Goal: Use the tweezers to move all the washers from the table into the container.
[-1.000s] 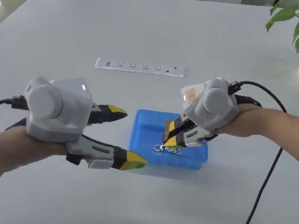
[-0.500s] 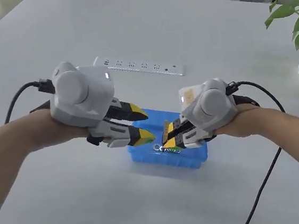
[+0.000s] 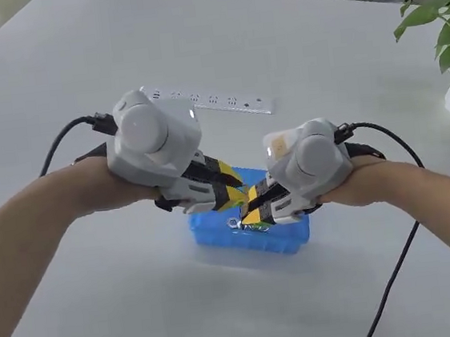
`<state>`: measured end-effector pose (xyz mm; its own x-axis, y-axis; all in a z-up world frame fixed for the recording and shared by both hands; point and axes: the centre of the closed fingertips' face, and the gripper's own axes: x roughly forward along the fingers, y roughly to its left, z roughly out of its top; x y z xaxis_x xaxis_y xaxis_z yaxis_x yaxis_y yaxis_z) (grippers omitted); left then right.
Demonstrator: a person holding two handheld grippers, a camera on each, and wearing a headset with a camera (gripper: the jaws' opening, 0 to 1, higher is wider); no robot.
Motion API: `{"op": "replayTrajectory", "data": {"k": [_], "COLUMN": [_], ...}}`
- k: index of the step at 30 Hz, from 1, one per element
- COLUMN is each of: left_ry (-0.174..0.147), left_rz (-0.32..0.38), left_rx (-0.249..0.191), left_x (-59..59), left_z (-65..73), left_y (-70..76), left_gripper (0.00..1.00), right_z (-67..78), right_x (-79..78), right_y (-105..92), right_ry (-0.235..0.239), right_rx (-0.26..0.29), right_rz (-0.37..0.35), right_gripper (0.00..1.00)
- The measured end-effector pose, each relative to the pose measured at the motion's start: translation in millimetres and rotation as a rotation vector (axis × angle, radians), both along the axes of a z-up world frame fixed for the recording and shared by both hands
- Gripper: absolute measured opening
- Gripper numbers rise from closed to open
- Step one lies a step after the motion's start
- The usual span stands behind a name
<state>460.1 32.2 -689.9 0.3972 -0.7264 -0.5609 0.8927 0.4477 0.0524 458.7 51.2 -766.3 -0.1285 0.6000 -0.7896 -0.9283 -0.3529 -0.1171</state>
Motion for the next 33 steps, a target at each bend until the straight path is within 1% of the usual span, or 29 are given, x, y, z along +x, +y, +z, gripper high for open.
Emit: {"op": "replayTrajectory", "data": {"k": [3, 5, 7, 8, 13, 20, 24, 28, 29, 31, 33], "left_ry": [-0.002, 0.002, 0.001, 0.006, 0.004, 0.012, 0.012, 0.012, 0.011, 0.009, 0.007], "left_rz": [-0.004, -0.008, -0.009, -0.009, -0.012, -0.020, -0.024, -0.026, -0.025, -0.026, -0.027], "left_rx": [0.007, 0.011, 0.025, 0.025, 0.028, 0.030, 0.026, 0.009, 0.004, -0.009, -0.016], "left_x": [1.0, 1.0, 1.3, 0.9, 1.0, -0.3, -1.1, -3.4, -3.4, -4.2, -5.3], "left_z": [-1.2, -2.6, -4.6, -5.3, -5.1, -3.9, -0.5, 7.4, 9.5, 15.2, 20.0], "left_y": [-0.4, -0.9, 0.0, -0.2, -1.2, -3.3, -3.9, -3.3, -3.2, -2.9, -2.7], "left_gripper": [0.10, 0.08, 0.07, 0.07, 0.06, 0.06, 0.06, 0.06, 0.06, 0.06, 0.06], "right_z": [-0.3, -0.3, -0.3, -0.2, 0.0, 1.8, 5.6, 11.4, 14.3, 21.2, 24.1], "right_x": [-0.9, -0.7, -0.8, -0.9, -1.0, -2.1, -3.4, -3.0, -3.4, -5.5, -4.7], "right_y": [0.1, 0.3, 0.3, 0.4, -0.3, -1.7, -2.1, -2.1, -1.0, 1.3, 0.5], "right_ry": [-0.003, -0.004, -0.005, -0.004, -0.003, -0.004, -0.002, 0.005, 0.008, 0.044, 0.043], "right_rx": [-0.003, -0.004, -0.004, -0.004, -0.008, -0.001, 0.010, 0.032, 0.046, 0.082, 0.092], "right_rz": [0.011, 0.011, 0.014, 0.015, 0.016, 0.009, 0.008, 0.001, -0.003, -0.028, -0.034], "right_gripper": [0.09, 0.09, 0.09, 0.09, 0.10, 0.11, 0.11, 0.11, 0.11, 0.11, 0.11]}}
